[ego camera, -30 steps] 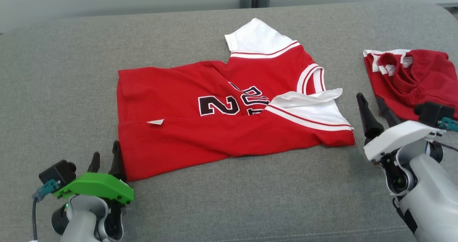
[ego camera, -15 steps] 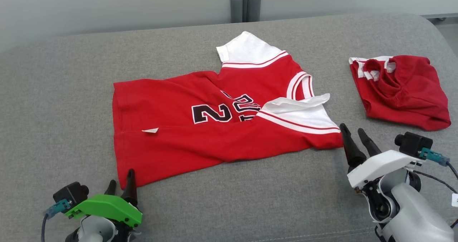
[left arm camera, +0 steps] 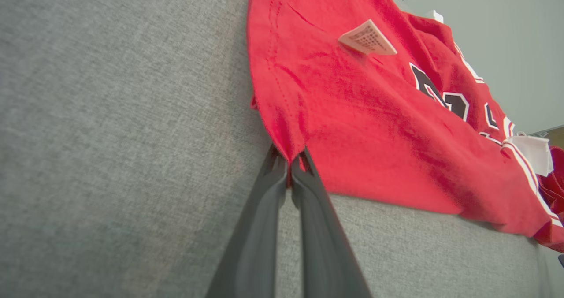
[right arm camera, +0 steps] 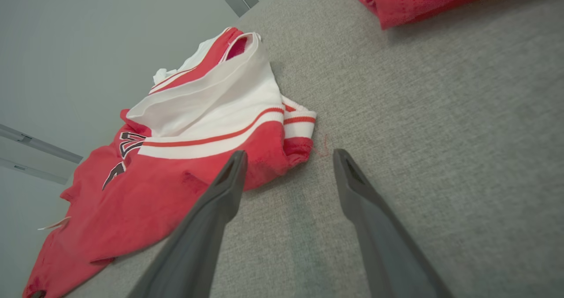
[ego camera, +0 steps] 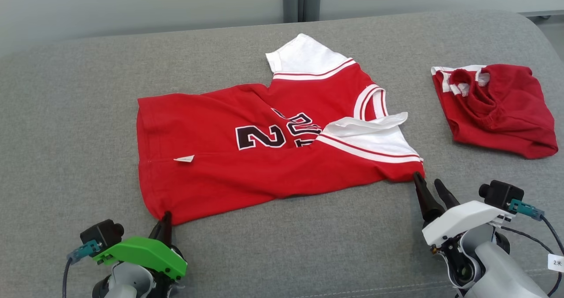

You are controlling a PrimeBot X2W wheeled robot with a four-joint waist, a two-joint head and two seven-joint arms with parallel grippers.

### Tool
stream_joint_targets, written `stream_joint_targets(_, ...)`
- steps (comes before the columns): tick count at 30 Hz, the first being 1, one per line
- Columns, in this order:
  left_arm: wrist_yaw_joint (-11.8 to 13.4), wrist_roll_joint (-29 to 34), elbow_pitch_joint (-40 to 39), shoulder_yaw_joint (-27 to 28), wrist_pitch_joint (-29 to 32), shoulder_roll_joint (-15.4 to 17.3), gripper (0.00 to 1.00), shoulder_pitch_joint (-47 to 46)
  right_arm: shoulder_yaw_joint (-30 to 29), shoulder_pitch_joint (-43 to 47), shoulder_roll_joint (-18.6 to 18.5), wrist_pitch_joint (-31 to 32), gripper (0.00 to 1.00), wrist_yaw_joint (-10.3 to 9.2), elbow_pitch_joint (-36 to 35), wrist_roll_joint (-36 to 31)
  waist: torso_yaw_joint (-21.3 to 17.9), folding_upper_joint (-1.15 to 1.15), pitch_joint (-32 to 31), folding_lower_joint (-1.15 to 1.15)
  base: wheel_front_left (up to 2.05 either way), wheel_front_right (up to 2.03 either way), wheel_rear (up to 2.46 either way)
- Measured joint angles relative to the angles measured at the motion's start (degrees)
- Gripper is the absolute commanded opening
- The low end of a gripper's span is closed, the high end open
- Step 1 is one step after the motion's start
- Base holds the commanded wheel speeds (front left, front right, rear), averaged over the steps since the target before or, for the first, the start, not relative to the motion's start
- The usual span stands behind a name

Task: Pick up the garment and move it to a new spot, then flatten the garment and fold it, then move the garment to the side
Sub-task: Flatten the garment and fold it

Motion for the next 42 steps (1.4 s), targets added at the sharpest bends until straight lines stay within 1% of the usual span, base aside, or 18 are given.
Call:
stream_joint_targets(9,-0.35,-0.26,-1.25,-0.67,-0.57,0.00,0.00,-0.10,-1.26,-0.64,1.79,0.51,1.00,0.00,2.88,2.32,1.51,0.00,0.38,0.00,0.00,0.00,0.00)
stream_joint_targets(15,-0.36,-0.31,-1.89,-1.81,-0.66,-0.01,0.00,-0.14,-2.44,-2.52,1.97,0.76,1.00,0.02,4.58,4.10,2.69,0.00,0.45,0.00,0.00,0.00,0.00)
stream_joint_targets(19,-0.36,-0.54,-2.01,-1.86,-1.14,0.00,0.00,-0.14,-2.43,-4.06,2.38,2.05,1.00,0.18,6.34,4.74,3.11,0.00,0.53,0.00,0.00,0.00,0.00)
stream_joint_targets(20,-0.35,-0.54,-2.05,-1.90,-1.14,0.00,0.00,-0.14,-2.42,-4.38,2.53,2.11,0.94,0.19,6.70,4.98,3.15,0.00,0.56,0.00,0.00,0.00,0.00)
stream_joint_targets(21,-0.35,-0.54,-2.10,-1.93,-1.14,0.00,0.00,-0.14,-2.40,-4.69,2.65,2.50,0.85,0.22,7.12,5.04,3.19,0.00,0.60,0.00,0.00,0.00,0.00)
stream_joint_targets(22,-0.35,-0.55,-2.16,-1.99,-1.15,0.00,0.00,-0.14,-2.38,-4.98,2.71,2.60,0.69,0.48,7.56,5.09,3.22,0.00,0.64,0.00,0.00,0.00,0.00)
stream_joint_targets(23,-0.35,-0.55,-2.22,-2.02,-1.15,0.00,0.00,-0.14,-2.38,-5.40,2.81,2.74,0.50,0.48,7.97,5.24,3.25,0.00,0.69,0.00,0.00,0.00,0.00)
stream_joint_targets(25,-0.35,-0.55,-2.32,-2.10,-1.35,0.00,0.00,-0.14,-2.36,-6.08,2.94,3.02,0.40,0.49,8.34,5.42,3.27,0.00,0.80,0.00,0.00,0.00,0.00)
stream_joint_targets(27,-0.35,-0.55,-2.58,-2.21,-1.65,0.00,0.00,-0.14,-2.23,-6.77,2.97,3.00,0.20,0.51,8.49,5.42,3.28,0.00,0.88,0.00,0.00,0.00,0.00)
stream_joint_targets(28,-0.35,-0.56,-2.81,-2.24,-1.67,0.00,0.00,-0.14,-2.20,-7.03,2.97,2.90,0.00,0.51,8.48,5.42,3.28,0.00,0.91,0.00,0.00,0.00,0.00)
stream_joint_targets(36,-0.36,-1.26,-4.08,-1.69,-3.68,-0.02,0.00,-0.15,-1.59,-7.16,1.55,0.51,0.00,1.02,7.55,4.82,3.14,0.00,0.19,0.00,0.00,0.00,0.00)
stream_joint_targets(42,-0.90,-1.81,-6.27,-0.10,-5.41,-0.03,0.00,0.14,-0.55,-3.78,1.72,-0.29,0.00,1.02,4.52,4.81,2.55,0.00,-1.44,0.00,0.00,0.00,0.00)
